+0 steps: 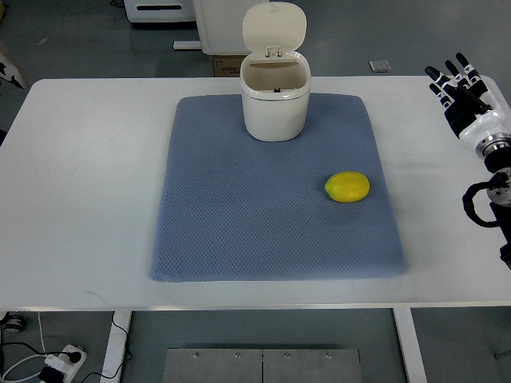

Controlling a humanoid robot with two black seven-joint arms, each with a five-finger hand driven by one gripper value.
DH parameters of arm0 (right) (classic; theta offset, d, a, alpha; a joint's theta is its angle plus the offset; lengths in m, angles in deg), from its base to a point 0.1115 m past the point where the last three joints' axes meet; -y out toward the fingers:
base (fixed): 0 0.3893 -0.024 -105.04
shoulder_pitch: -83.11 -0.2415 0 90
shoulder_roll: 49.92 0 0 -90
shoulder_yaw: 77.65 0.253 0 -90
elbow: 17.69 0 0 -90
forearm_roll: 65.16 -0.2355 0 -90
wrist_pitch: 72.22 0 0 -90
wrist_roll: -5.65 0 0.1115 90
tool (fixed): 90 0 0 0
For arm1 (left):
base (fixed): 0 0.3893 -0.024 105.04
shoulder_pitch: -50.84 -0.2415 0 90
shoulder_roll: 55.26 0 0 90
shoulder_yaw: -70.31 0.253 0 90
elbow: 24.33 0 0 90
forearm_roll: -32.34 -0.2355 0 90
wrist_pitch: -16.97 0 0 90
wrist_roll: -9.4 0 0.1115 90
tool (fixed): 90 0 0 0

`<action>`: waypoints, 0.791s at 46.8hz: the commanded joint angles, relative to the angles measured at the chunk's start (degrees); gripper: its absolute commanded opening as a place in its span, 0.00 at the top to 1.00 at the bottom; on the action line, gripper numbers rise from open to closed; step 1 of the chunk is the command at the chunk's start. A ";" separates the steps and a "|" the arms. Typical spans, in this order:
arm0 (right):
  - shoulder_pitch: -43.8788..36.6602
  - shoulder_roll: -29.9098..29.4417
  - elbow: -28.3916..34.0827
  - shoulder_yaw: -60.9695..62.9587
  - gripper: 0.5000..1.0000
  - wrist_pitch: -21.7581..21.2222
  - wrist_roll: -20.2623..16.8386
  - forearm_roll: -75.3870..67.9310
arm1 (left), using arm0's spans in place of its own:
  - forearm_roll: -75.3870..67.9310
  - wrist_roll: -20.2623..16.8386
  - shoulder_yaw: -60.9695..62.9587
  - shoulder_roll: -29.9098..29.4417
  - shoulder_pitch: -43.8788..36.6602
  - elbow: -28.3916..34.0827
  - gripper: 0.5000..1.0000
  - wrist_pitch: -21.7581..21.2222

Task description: Put lemon in trash with right hand

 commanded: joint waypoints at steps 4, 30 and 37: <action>-0.07 -0.08 0.00 -0.05 0.00 0.02 0.00 0.00 | 0.03 0.00 0.00 0.00 -0.02 -0.06 0.00 0.04; -0.51 0.09 0.00 -0.49 0.00 -0.15 0.18 0.00 | 0.12 0.00 -0.09 0.00 -0.11 0.03 0.00 -0.14; -1.21 -0.08 0.00 -0.84 0.00 -0.06 0.27 0.00 | 0.12 0.00 -0.09 0.00 -0.11 0.03 0.00 -0.14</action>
